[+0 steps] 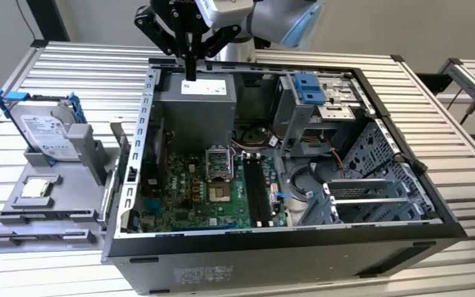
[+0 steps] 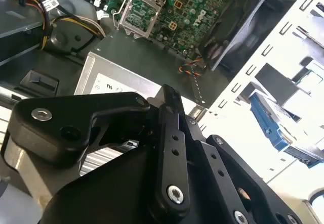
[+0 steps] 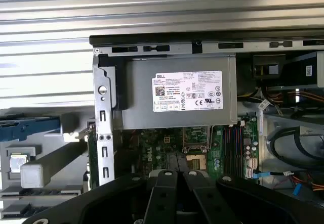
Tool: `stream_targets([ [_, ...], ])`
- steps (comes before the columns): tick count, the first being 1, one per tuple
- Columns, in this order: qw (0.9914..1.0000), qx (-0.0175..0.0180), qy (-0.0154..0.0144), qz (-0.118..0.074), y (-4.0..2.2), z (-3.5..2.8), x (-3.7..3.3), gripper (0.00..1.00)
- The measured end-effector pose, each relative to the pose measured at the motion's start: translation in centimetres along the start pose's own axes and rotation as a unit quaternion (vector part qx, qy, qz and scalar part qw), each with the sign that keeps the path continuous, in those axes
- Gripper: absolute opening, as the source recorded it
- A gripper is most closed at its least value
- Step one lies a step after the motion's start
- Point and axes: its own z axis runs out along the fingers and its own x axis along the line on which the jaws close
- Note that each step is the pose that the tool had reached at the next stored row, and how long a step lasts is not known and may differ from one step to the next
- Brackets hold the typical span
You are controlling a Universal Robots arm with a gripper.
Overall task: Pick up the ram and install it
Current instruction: 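Reach for the ram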
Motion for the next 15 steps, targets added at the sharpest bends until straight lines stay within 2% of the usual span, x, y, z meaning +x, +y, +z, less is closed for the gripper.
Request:
stream_targets([
  [11, 1.00000, 0.0000, 0.0003, -0.001, 0.00, 0.00, 0.02, 0.00],
  [15, 0.99994, -0.0002, 0.0008, -0.011, 0.00, -0.02, 0.03, 0.00],
])
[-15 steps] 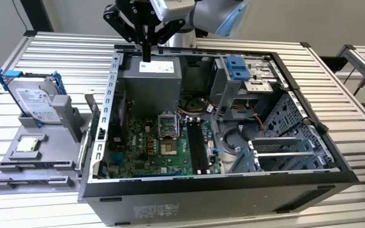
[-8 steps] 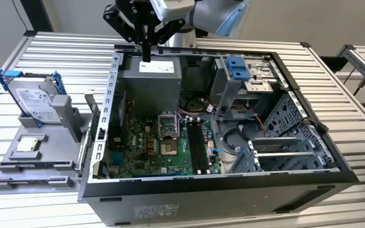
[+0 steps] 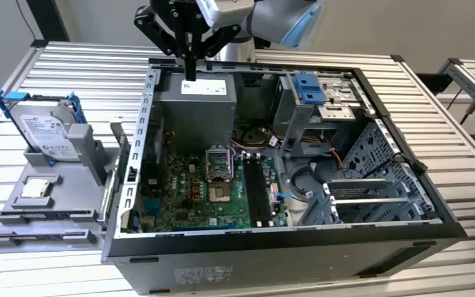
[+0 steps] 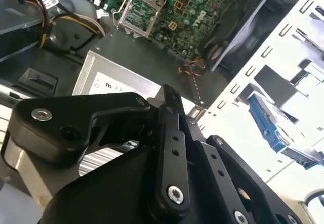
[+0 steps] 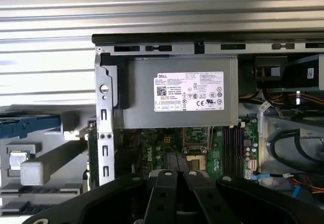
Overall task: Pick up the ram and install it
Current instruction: 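Reach for the ram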
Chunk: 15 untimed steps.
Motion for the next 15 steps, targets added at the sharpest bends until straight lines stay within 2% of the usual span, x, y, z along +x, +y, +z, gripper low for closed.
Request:
stream_targets([
  [5, 0.99997, -0.0002, 0.0004, -0.008, -0.03, -0.04, 0.71, 0.00],
  [15, 0.99992, -0.0003, 0.0006, -0.013, -0.16, -0.10, 3.44, 0.00],
])
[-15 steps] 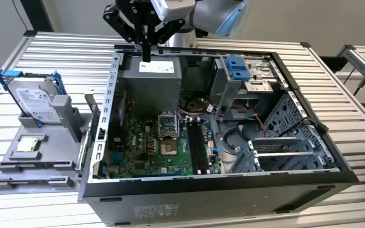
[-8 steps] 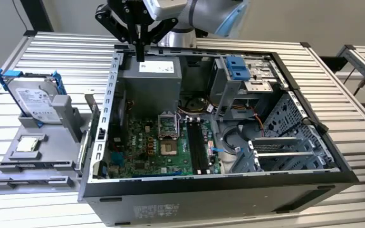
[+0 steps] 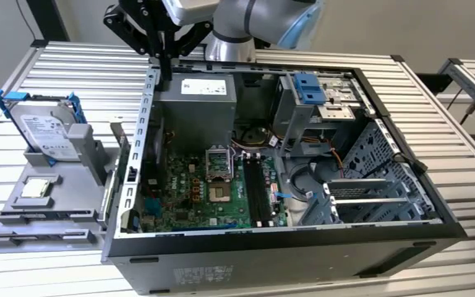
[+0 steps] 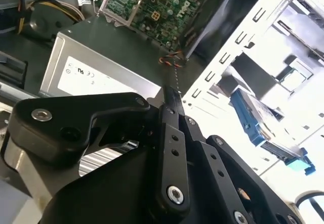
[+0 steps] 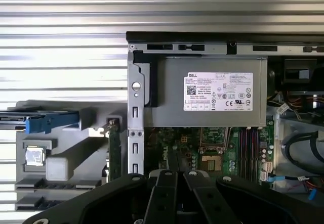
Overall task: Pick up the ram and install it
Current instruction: 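Reach for the ram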
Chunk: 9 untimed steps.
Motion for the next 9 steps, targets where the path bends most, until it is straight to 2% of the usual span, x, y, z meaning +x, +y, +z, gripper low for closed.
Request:
stream_targets([
  [9, 0.99999, -0.0001, 0.0002, -0.003, -0.07, -0.06, 2.97, 0.00],
])
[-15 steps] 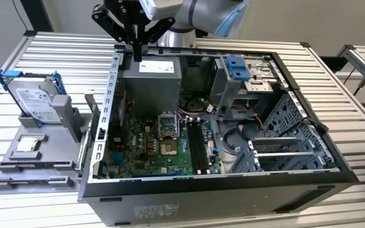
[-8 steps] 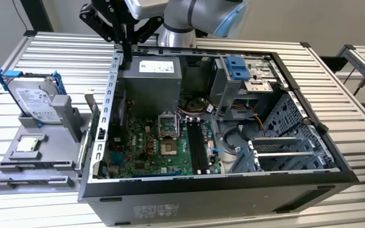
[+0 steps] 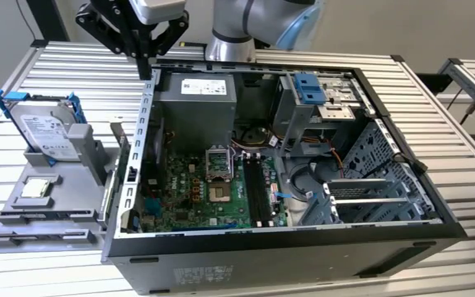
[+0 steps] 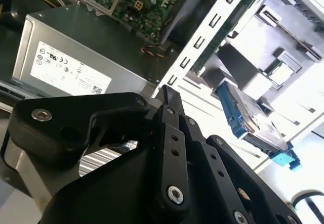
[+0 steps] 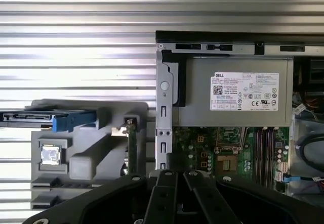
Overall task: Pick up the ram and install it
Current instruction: 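Reach for the ram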
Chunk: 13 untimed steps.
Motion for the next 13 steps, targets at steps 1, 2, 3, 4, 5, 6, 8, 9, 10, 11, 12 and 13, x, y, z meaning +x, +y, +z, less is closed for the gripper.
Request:
stream_targets([
  [1, 1.00000, 0.0000, 0.0000, 0.000, 0.00, 0.00, 0.35, 0.00],
  [2, 1.00000, 0.0000, 0.0000, -0.001, -0.01, -0.01, 0.67, 0.00],
  [3, 1.00000, 0.0000, 0.0001, -0.001, -0.02, -0.02, 0.99, 0.00],
  [4, 1.00000, 0.0000, 0.0001, -0.001, -0.02, -0.03, 1.34, 0.00],
  [5, 1.00000, -0.0001, 0.0001, -0.002, -0.03, -0.03, 1.65, 0.00],
  [6, 1.00000, -0.0001, 0.0001, -0.002, -0.03, -0.04, 1.98, 0.00],
  [8, 1.00000, 0.0000, 0.0001, -0.002, -0.04, -0.05, 2.64, 0.00],
  [9, 1.00000, 0.0000, 0.0001, -0.003, -0.05, -0.06, 2.96, 0.00],
  [10, 1.00000, 0.0000, 0.0002, -0.003, -0.05, -0.07, 3.31, 0.00],
  [11, 1.00000, 0.0000, 0.0001, -0.003, -0.06, -0.07, 3.68, 0.00],
  [12, 1.00000, -0.0001, 0.0001, -0.003, -0.06, -0.08, 4.04, 0.00],
  [13, 0.99999, -0.0001, 0.0002, -0.003, -0.07, -0.08, 4.42, 0.00],
])
